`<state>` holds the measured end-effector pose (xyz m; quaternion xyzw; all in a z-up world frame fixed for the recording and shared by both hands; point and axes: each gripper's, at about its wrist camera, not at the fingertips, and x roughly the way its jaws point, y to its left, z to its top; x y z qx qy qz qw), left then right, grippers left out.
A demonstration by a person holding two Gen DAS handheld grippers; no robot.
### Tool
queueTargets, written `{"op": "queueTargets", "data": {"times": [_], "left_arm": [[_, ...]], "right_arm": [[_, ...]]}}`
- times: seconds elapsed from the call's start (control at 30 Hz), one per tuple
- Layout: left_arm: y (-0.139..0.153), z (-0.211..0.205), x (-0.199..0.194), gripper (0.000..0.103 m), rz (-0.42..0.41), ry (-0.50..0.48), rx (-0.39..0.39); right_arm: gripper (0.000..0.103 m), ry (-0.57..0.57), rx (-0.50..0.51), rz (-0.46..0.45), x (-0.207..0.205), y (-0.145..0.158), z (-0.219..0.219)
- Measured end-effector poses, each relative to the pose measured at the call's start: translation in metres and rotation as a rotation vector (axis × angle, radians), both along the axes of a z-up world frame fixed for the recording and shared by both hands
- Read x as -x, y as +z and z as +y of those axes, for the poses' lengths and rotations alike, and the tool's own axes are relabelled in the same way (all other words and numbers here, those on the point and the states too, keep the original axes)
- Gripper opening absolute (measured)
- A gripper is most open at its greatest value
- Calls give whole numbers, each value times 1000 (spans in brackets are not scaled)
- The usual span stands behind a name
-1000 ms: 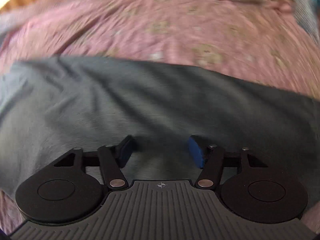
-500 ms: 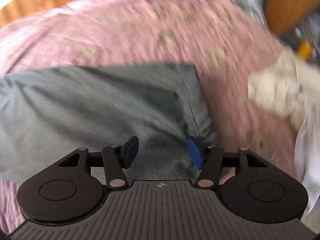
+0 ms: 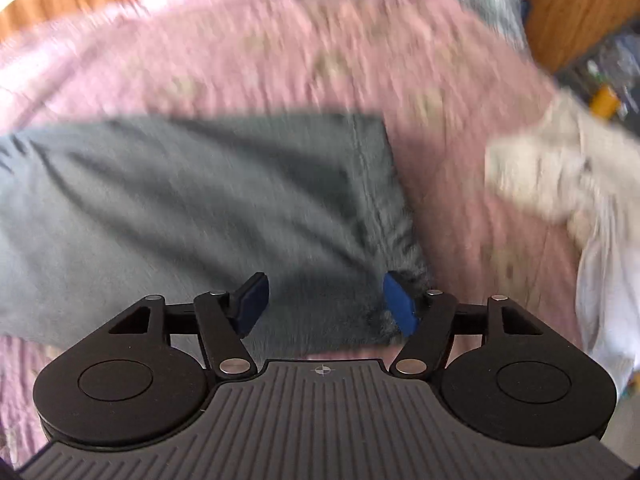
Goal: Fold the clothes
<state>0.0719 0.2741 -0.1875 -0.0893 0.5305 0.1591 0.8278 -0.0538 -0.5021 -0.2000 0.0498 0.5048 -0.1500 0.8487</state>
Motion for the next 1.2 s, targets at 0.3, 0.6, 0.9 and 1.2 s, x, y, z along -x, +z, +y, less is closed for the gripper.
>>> {"op": "queueTargets", "data": {"times": [0.3,0.6,0.9,1.2], "left_arm": [[48,-81,0,48,-134,-260,239],[6,-238,18,50,11,-749,207],[29,-281,8,57,42,-751,239],[61,-457,-19,64,46,-867,412]], "right_arm": [[65,-58,-51,-145,-53,52,68],[71,-242,-79,-106,-109,-6,37],[79,-539,-211,-344,57,39,-20],[80,-644,-630,-439,125,-20,-87]]}}
